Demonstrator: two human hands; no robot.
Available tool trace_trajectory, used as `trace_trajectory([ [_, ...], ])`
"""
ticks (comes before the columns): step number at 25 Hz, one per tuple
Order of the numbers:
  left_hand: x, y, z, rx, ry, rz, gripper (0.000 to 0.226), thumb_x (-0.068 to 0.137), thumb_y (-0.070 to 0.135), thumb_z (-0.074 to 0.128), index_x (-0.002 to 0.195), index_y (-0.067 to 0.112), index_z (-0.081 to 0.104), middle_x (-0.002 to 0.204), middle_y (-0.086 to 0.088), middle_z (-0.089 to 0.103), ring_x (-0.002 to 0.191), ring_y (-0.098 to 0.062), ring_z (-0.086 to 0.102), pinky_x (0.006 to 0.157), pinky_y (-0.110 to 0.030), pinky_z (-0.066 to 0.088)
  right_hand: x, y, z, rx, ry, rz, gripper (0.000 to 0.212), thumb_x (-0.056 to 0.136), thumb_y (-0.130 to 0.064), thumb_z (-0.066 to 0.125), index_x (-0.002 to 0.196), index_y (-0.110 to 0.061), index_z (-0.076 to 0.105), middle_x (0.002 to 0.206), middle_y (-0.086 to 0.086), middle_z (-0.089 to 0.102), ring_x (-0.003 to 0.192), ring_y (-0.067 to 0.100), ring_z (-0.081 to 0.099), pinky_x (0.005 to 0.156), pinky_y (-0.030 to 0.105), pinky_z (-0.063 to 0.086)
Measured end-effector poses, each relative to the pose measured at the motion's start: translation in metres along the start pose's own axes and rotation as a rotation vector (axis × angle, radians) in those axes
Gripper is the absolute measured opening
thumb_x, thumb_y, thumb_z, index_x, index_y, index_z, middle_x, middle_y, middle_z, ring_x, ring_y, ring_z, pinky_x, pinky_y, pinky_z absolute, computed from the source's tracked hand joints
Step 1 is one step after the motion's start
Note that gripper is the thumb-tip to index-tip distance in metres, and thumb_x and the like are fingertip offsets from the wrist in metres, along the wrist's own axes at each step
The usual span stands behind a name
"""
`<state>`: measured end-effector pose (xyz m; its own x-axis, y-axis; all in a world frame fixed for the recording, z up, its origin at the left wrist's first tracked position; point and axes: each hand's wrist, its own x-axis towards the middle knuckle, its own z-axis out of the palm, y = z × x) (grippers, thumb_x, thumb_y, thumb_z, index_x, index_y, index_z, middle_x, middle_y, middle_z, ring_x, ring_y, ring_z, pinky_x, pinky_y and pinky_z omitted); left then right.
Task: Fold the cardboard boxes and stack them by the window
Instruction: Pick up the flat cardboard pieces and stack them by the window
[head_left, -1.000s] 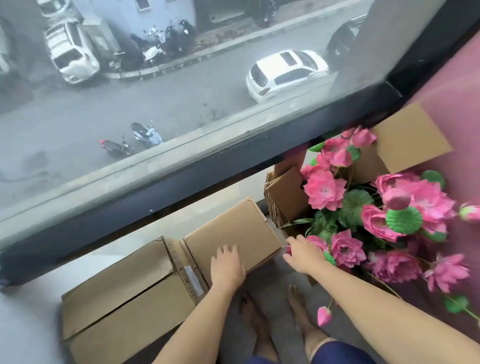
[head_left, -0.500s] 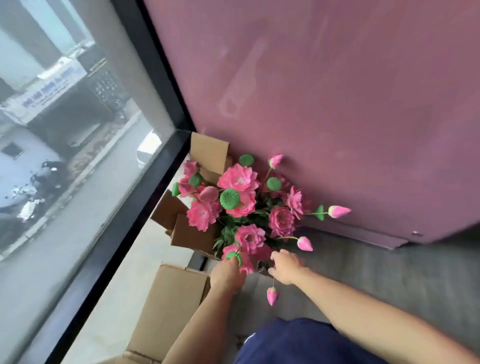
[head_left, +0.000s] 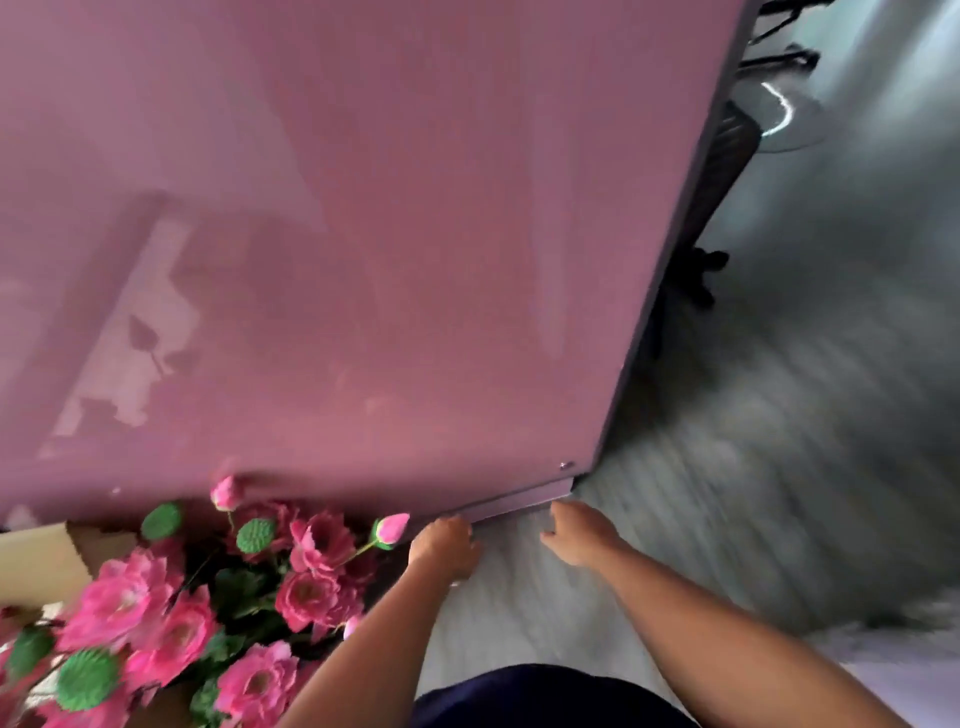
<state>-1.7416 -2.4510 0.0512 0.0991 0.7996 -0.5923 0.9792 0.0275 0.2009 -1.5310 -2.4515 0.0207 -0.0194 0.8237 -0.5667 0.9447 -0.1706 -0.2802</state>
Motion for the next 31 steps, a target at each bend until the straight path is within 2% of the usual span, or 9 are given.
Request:
trace_trajectory([
  [5,0.073,0.128,-0.022,0.222,-0.094,0.253,0.045,0.098,0.043,0.05,0.136,0.019,0.052,0.138,-0.008,0.056,0.125,-0.03,0.056,0.099,-0.038,0.049,-0.002,0.098,-0.033,0.198,0.063,0.268,0.047,0.095,-0.043,0.053,0.131,-0.013,0.054,0.131,0.013,0.058,0.121,0.031,0.058,0.096,0.034,0.047],
  [9,0.126,0.232,-0.023,0.383,-0.154,0.473,0.046,0.099,0.045,0.048,0.137,0.02,0.05,0.142,-0.006,0.053,0.131,-0.028,0.05,0.105,-0.04,0.045,-0.004,0.173,-0.063,0.336,0.065,0.474,0.046,0.095,-0.041,0.051,0.132,-0.014,0.052,0.134,0.013,0.055,0.122,0.032,0.056,0.096,0.036,0.046],
  [16,0.22,0.399,-0.046,0.551,-0.193,0.78,0.043,0.099,0.043,0.048,0.132,0.017,0.052,0.134,-0.008,0.057,0.124,-0.027,0.054,0.099,-0.036,0.046,0.031,0.264,-0.148,0.534,0.191,0.688,0.053,0.096,-0.046,0.052,0.139,-0.016,0.05,0.141,0.011,0.052,0.125,0.031,0.054,0.101,0.037,0.046],
  [20,0.26,0.478,-0.048,0.607,-0.237,0.82,0.045,0.099,0.043,0.048,0.136,0.016,0.052,0.137,-0.009,0.055,0.126,-0.027,0.053,0.101,-0.035,0.043,0.055,0.32,-0.174,0.556,0.164,0.739,0.05,0.096,-0.044,0.052,0.138,-0.017,0.051,0.141,0.011,0.054,0.124,0.032,0.054,0.098,0.036,0.047],
  [23,0.294,0.547,-0.046,0.627,-0.245,0.822,0.045,0.099,0.044,0.048,0.135,0.017,0.052,0.138,-0.009,0.055,0.125,-0.027,0.054,0.101,-0.034,0.045,0.081,0.385,-0.2,0.545,0.15,0.743,0.044,0.095,-0.044,0.051,0.13,-0.017,0.055,0.135,0.012,0.058,0.119,0.033,0.057,0.093,0.035,0.048],
  [25,0.316,0.593,-0.049,0.612,-0.234,0.797,0.045,0.099,0.044,0.048,0.133,0.016,0.052,0.136,-0.008,0.056,0.123,-0.028,0.055,0.1,-0.035,0.047,0.1,0.433,-0.222,0.537,0.137,0.72,0.046,0.096,-0.043,0.051,0.133,-0.016,0.053,0.138,0.011,0.056,0.123,0.031,0.056,0.095,0.034,0.047],
  [27,0.334,0.639,-0.059,0.583,-0.218,0.742,0.044,0.098,0.044,0.049,0.132,0.016,0.053,0.135,-0.008,0.057,0.123,-0.028,0.056,0.1,-0.037,0.048,0.116,0.48,-0.254,0.54,0.108,0.696,0.049,0.097,-0.045,0.052,0.135,-0.015,0.051,0.14,0.009,0.054,0.124,0.03,0.054,0.096,0.034,0.046],
  [31,0.371,0.732,-0.081,0.512,-0.205,0.673,0.045,0.1,0.041,0.047,0.135,0.015,0.052,0.138,-0.01,0.055,0.125,-0.029,0.054,0.102,-0.039,0.047,0.156,0.579,-0.335,0.562,0.126,0.687,0.043,0.094,-0.045,0.055,0.126,-0.016,0.058,0.132,0.008,0.06,0.114,0.027,0.059,0.089,0.032,0.048],
])
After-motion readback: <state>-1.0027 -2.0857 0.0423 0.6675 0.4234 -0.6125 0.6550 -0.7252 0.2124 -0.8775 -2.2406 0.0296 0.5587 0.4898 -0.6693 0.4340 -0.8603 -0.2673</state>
